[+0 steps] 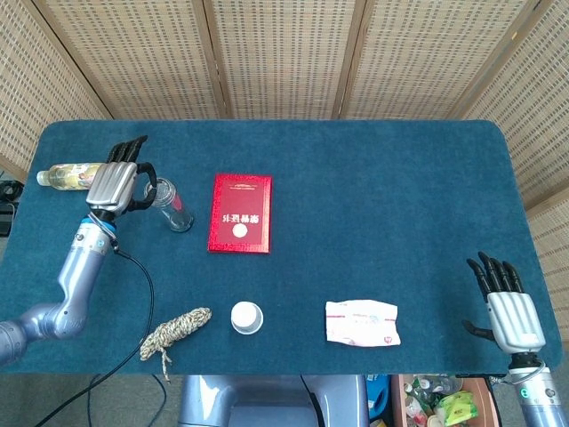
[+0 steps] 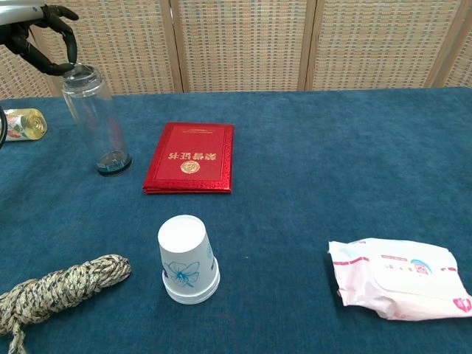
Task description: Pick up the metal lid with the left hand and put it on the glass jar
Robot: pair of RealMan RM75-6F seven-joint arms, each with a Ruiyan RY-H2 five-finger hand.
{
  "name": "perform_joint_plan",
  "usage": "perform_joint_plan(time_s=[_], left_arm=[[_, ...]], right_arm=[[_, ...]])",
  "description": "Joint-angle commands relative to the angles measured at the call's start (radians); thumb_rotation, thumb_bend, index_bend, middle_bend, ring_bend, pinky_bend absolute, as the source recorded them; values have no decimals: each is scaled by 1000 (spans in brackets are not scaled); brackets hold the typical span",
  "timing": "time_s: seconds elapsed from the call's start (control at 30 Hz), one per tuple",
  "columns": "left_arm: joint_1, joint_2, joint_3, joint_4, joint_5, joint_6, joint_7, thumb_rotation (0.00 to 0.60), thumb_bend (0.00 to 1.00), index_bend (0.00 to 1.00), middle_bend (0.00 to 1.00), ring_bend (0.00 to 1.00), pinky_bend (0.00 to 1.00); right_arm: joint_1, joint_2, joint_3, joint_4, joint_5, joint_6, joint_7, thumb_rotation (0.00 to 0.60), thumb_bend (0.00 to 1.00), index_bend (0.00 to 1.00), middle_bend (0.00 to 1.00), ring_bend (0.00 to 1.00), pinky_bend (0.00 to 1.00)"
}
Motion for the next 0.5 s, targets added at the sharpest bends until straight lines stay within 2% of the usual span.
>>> perform_joint_plan(time_s=[0.03,0.13,0.5], left_arm=[[0,3,13,8,-29,-17,17,600,433,509,0,0,0],[-1,3,19,13,-48,-23,28,600,432,376,0,0,0],[4,11,17,7,-59,-6,20,600,429,159,0,0,0]], right_arm=[[0,0,0,0,0,1,2,600,0,67,0,0,0],[-1,-2,1,-1,-1,5,0,600,0,67,0,0,0],[0,-5,0,2,-1,4,0,600,0,67,0,0,0]])
